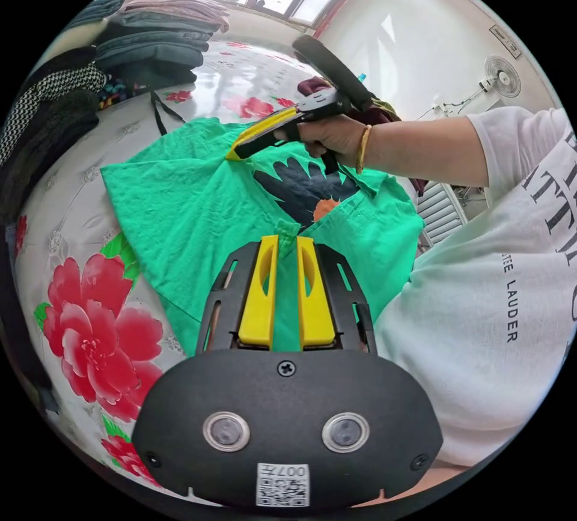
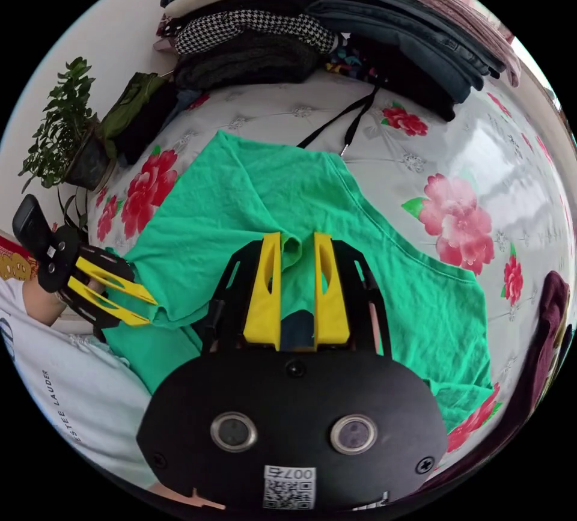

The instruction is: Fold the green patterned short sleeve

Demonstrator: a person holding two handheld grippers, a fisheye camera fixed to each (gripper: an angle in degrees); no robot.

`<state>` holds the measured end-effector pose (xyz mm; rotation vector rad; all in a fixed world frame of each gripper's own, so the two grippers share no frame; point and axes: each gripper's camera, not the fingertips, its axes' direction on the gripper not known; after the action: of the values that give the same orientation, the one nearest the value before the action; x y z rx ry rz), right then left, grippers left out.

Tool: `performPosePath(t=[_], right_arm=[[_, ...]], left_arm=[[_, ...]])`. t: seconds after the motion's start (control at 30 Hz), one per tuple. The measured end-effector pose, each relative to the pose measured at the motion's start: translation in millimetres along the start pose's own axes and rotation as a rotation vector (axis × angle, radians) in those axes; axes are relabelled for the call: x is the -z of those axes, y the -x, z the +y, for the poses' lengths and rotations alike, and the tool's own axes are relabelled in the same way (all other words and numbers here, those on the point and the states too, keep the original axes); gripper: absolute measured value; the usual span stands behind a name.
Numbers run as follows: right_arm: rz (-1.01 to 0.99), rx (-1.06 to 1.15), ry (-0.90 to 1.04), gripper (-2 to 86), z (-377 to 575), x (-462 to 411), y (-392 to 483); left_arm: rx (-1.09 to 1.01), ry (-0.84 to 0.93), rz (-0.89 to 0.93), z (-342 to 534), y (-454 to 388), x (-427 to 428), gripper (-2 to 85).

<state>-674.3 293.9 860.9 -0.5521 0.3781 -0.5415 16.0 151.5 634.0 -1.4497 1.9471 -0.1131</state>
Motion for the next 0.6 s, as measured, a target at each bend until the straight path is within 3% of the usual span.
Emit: performPosePath(t=[0.1,0.27,0.47,0.6], right_arm=[[-0.027,0.0,0.025,8.2,3,17,-3],[0.042,0.03,-0.117,8.4,75,87,19],[0.035,-0.136,-0.085,9.0,261,159,0],[0.104,-0.365,0.011,9.3,420,204,-25]], left_arm=[[-0.018,0.003,0.024,-2,-10,0,5.4],[0.091,-0.035,0.018,16,-22,9,5.6],[0.372,-0.049,-0.176,76,-26,37,5.7],[0.552,-0.043,-0.268,116,-27,55,6.1]])
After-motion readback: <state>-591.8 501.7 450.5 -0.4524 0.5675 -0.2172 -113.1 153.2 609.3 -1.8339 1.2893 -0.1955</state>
